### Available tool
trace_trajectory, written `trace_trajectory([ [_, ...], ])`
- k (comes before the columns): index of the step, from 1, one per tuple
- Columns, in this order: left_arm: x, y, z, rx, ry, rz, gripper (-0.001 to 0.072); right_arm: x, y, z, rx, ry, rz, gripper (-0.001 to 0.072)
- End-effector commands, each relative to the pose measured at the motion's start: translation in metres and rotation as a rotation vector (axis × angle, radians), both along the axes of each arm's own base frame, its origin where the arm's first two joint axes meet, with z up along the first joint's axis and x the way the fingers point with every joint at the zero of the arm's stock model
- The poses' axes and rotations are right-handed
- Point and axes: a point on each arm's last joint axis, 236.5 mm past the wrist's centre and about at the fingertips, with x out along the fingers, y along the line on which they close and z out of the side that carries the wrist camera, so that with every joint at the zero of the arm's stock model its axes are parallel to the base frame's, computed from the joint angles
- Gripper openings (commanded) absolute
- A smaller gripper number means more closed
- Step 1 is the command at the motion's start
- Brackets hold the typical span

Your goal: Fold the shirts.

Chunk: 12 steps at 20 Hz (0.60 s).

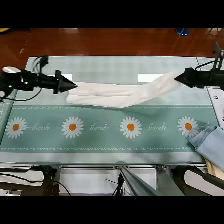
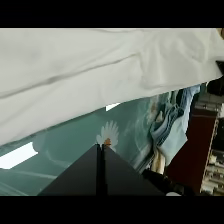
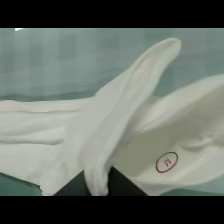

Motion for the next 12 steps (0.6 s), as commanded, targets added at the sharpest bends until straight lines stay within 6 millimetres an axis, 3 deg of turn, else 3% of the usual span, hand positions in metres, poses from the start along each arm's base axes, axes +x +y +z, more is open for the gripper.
trace_trajectory([
  [1,-0.015,-0.067,-0.004,0.022,0.003,-0.09,0.0022,-0.028,0.011,0.046,-0.032,-0.065,0.045,0.0022],
  [5,-0.044,-0.13,-0.009,0.039,0.015,-0.185,0.0022,-0.059,0.021,0.074,-0.06,-0.091,0.083,0.0022],
  [12,-0.079,-0.216,-0.018,0.083,-0.008,-0.219,0.0022,-0.102,0.037,0.097,-0.067,-0.083,0.136,0.0022],
])
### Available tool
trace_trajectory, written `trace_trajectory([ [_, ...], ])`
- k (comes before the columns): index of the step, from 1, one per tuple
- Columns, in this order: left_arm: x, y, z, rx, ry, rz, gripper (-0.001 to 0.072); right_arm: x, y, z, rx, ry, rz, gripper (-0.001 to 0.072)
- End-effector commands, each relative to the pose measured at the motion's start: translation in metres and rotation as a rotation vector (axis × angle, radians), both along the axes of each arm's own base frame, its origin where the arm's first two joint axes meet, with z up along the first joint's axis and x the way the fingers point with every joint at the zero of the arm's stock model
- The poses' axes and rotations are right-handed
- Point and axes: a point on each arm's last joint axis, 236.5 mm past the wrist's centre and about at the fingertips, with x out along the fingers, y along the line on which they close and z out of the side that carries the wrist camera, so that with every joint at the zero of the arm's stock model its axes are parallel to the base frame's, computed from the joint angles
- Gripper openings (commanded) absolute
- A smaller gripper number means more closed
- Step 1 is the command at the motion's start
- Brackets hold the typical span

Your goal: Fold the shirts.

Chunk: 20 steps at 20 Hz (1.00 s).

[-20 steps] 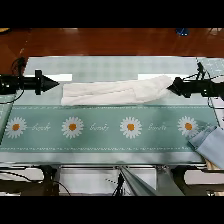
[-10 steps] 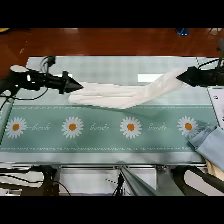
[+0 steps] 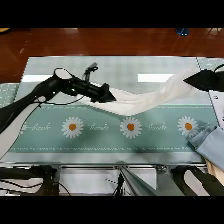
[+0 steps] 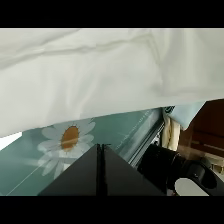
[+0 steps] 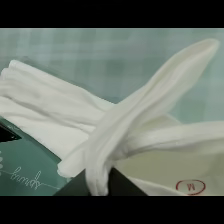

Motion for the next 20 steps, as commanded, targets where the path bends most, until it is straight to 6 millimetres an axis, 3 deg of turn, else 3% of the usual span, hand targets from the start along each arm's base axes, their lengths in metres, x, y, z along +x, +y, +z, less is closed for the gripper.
trace_trajectory([
  [1,-0.018,-0.042,-0.005,0.021,-0.017,-0.001,0.0022,-0.024,0.009,0.012,-0.002,0.007,0.025,0.0022],
  [8,-0.084,-0.116,-0.05,0.012,0.138,-0.061,0.0022,-0.047,0.017,0.033,-0.015,-0.038,0.031,0.0022],
  [12,-0.097,-0.147,-0.061,-0.039,0.196,-0.012,0.0022,-0.055,0.014,0.025,-0.044,-0.003,0.043,0.0022],
  [14,-0.081,-0.141,-0.055,-0.051,0.167,0.017,0.0021,-0.057,0.007,0.019,-0.079,0.016,0.034,0.0022],
  [16,-0.053,-0.123,-0.036,-0.075,0.105,0.042,0.0021,-0.056,0.01,0.022,-0.066,0.007,0.038,0.0022],
  [20,0.016,-0.047,0.03,-0.072,-0.108,0.13,0.0021,-0.042,0.04,0.043,-0.002,-0.1,0.088,0.0022],
])
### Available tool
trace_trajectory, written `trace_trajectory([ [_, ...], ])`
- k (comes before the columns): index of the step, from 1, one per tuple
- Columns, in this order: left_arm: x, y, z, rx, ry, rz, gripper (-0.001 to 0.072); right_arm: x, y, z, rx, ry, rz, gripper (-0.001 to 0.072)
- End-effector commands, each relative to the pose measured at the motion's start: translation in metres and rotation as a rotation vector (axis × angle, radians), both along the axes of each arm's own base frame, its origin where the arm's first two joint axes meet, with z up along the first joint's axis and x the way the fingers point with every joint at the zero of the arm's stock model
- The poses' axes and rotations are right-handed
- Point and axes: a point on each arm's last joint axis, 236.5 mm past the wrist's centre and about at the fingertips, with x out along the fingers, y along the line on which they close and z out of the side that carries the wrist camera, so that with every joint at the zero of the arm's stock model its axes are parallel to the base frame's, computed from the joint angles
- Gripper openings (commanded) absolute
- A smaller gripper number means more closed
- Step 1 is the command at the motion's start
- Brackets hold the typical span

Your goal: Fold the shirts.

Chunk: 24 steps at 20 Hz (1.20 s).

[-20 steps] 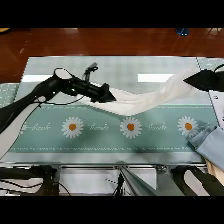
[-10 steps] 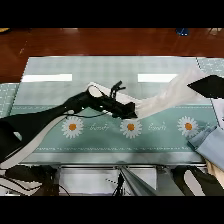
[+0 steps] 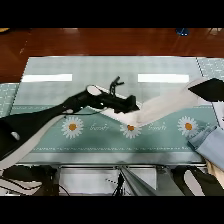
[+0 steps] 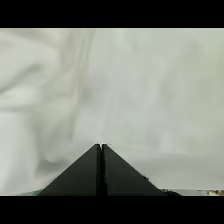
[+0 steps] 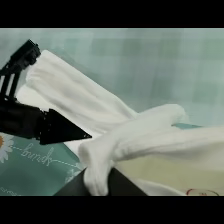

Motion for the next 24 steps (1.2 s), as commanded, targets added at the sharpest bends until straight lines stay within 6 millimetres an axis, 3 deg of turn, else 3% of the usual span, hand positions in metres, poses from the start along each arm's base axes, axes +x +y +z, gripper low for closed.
trace_trajectory([
  [1,0.052,0.073,0.055,0.029,-0.188,0.081,0.0021,0.011,0.032,0.014,0.031,-0.082,0.068,0.0022],
  [5,0.095,0.181,0.133,0.027,-0.347,0.265,0.0021,0.024,0.129,0.012,0.081,-0.161,0.263,0.0022],
  [8,0.102,0.246,0.177,0.027,-0.425,0.381,0.0021,0.043,0.206,-0.001,0.132,-0.226,0.326,0.0022],
  [10,0.094,0.269,0.193,0.029,-0.451,0.396,0.0021,0.056,0.244,-0.028,0.138,-0.225,0.331,0.0022],
  [13,0.075,0.274,0.205,0.031,-0.483,0.349,0.0021,0.079,0.281,-0.086,0.121,-0.184,0.301,0.0046],
  [15,0.065,0.268,0.207,0.032,-0.503,0.301,0.0022,0.089,0.297,-0.111,0.19,-0.119,0.234,0.04],
  [17,0.062,0.263,0.207,0.029,-0.503,0.286,0.0022,0.091,0.3,-0.12,0.231,-0.066,0.204,0.044],
  [20,0.062,0.26,0.206,0.035,-0.516,0.272,0.0022,0.105,0.272,-0.103,0.228,-0.086,0.175,0.044],
  [22,0.062,0.26,0.206,0.035,-0.515,0.272,0.0022,0.117,0.232,-0.08,0.207,-0.118,0.147,0.0439],
  [24,0.062,0.26,0.206,0.036,-0.516,0.272,0.0022,0.119,0.17,-0.068,0.092,-0.131,0.134,0.0436],
])
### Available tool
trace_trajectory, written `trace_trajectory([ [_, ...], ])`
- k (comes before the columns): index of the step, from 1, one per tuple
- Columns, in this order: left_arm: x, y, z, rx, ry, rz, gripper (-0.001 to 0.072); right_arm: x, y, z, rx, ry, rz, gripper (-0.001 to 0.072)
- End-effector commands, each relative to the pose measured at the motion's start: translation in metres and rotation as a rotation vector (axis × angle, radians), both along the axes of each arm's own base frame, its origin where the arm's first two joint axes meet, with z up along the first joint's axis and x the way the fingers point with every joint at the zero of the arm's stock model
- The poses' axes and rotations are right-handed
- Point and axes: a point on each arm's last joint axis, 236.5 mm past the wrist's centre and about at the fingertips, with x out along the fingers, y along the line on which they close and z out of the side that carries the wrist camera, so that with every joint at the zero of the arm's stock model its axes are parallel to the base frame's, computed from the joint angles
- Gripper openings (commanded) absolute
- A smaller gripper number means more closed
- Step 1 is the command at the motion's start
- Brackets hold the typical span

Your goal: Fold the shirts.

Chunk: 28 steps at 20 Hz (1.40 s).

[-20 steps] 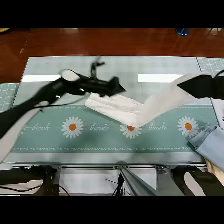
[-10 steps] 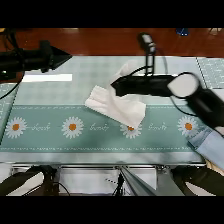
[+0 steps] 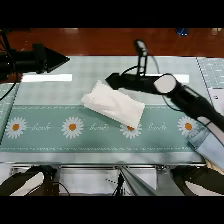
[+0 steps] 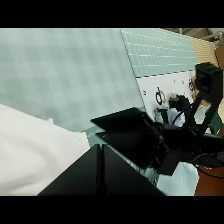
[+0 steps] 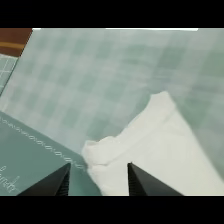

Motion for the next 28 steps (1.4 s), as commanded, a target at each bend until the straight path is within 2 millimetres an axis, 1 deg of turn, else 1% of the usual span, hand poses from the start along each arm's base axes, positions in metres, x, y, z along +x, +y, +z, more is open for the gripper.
trace_trajectory([
  [1,-0.001,0.0,-0.001,0.008,-0.005,-0.008,0.0022,-0.003,-0.095,0.008,-0.186,0.017,-0.044,0.0435],
  [2,-0.001,0.0,-0.002,0.019,-0.005,-0.008,0.0022,-0.014,-0.142,-0.004,-0.31,0.083,-0.08,0.0436],
  [3,-0.001,0.003,-0.006,0.042,-0.009,-0.009,0.0022,-0.031,-0.189,-0.021,-0.451,0.178,-0.119,0.0435],
  [4,-0.001,0.005,-0.011,0.067,-0.005,-0.007,0.0023,-0.054,-0.237,-0.04,-0.599,0.298,-0.155,0.0436],
  [5,-0.002,0.008,-0.017,0.094,-0.002,-0.008,0.0026,-0.081,-0.28,-0.057,-0.73,0.431,-0.174,0.044],
  [6,-0.001,0.01,-0.021,0.117,0.0,-0.006,0.0067,-0.102,-0.305,-0.072,-0.785,0.531,-0.175,0.0479],
  [7,-0.001,0.013,-0.025,0.139,0.003,-0.004,0.0193,-0.116,-0.311,-0.086,-0.756,0.603,-0.18,0.0577],
  [8,-0.001,0.015,-0.028,0.154,0.005,-0.003,0.0342,-0.128,-0.301,-0.103,-0.66,0.67,-0.18,0.0611],
  [9,-0.002,0.016,-0.03,0.164,0.007,-0.005,0.0444,-0.134,-0.282,-0.118,-0.536,0.708,-0.177,0.0611],
  [10,-0.003,0.016,-0.031,0.167,0.01,-0.009,0.0467,-0.134,-0.258,-0.131,-0.391,0.728,-0.188,0.0611],
  [12,-0.006,0.014,-0.033,0.17,0.018,-0.023,0.0467,-0.124,-0.216,-0.151,-0.151,0.726,-0.249,0.0611],
  [14,-0.008,0.015,-0.035,0.179,0.023,-0.03,0.0467,-0.114,-0.191,-0.164,0.001,0.704,-0.319,0.0611],
  [16,-0.008,0.015,-0.036,0.183,0.023,-0.03,0.0467,-0.111,-0.172,-0.173,0.043,0.686,-0.326,0.0611],
  [19,-0.008,0.015,-0.035,0.183,0.023,-0.029,0.0466,-0.108,-0.149,-0.191,0.037,0.701,-0.315,0.0611],
  [21,-0.008,0.015,-0.035,0.183,0.023,-0.029,0.0467,-0.104,-0.133,-0.202,0.07,0.723,-0.331,0.061],
  [24,-0.008,0.015,-0.035,0.183,0.023,-0.029,0.0466,-0.094,-0.103,-0.208,0.159,0.721,-0.335,0.059],
  [25,-0.008,0.015,-0.035,0.183,0.023,-0.029,0.0466,-0.091,-0.095,-0.207,0.189,0.721,-0.341,0.0521],
  [26,-0.008,0.015,-0.035,0.183,0.023,-0.029,0.0466,-0.089,-0.089,-0.206,0.204,0.716,-0.335,0.0288],
  [27,-0.008,0.015,-0.035,0.183,0.023,-0.029,0.0466,-0.086,-0.086,-0.2,0.205,0.689,-0.309,0.0015],
  [28,-0.008,0.015,-0.036,0.184,0.023,-0.029,0.0466,-0.081,-0.083,-0.19,0.207,0.656,-0.277,0.0023],
])
